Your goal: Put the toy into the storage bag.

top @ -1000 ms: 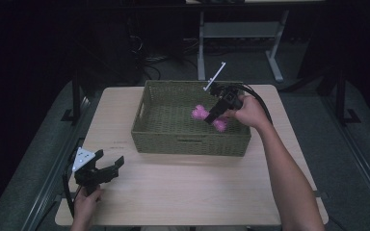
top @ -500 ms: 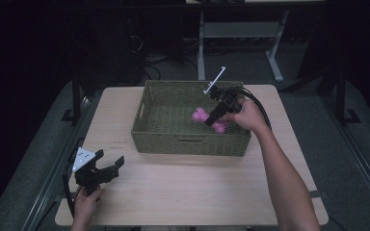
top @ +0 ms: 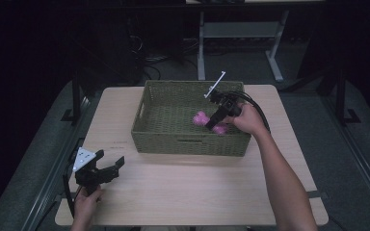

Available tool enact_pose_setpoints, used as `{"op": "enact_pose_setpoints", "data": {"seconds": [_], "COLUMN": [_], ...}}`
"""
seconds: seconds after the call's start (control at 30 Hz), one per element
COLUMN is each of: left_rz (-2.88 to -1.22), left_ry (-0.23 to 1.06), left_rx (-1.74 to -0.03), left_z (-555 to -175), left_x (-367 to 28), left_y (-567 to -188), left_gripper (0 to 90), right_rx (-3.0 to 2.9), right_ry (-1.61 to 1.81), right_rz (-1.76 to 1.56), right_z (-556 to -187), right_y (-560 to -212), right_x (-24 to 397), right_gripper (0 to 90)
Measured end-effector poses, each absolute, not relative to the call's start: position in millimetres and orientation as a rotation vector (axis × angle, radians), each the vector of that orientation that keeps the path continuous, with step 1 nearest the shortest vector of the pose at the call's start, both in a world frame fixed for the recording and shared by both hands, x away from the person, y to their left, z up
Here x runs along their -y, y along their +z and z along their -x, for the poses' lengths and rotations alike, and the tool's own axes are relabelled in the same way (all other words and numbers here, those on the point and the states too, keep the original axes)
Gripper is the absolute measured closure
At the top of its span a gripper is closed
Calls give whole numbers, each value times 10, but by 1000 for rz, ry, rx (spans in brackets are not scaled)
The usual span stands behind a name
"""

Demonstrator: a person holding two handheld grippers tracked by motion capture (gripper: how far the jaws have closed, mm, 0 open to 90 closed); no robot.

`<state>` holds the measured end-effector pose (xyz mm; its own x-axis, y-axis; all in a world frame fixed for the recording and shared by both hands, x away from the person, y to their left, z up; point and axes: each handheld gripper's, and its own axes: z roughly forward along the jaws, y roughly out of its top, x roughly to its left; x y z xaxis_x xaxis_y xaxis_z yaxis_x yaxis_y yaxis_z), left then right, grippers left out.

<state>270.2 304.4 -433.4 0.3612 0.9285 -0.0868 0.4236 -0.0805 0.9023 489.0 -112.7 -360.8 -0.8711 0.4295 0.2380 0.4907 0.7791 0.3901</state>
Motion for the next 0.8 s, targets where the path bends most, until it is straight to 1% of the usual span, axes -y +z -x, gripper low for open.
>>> {"op": "enact_pose_setpoints", "data": {"seconds": [0.33,0.8], "left_rz": [-1680,-1677], "left_ry": [670,669], "left_rx": [-1213,-1216], "left_z": [-2701,-2701], "left_x": [-3039,-3044], "left_y": [-4334,-4333], "left_gripper": [129,129], "right_rx": [2817,2812], "right_ry": [-668,-658], "right_rz": [755,746], "right_z": [-4867,-4876], "right_y": [-3731,-3781], "right_x": [1150,1107], "right_gripper": [576,574]}}
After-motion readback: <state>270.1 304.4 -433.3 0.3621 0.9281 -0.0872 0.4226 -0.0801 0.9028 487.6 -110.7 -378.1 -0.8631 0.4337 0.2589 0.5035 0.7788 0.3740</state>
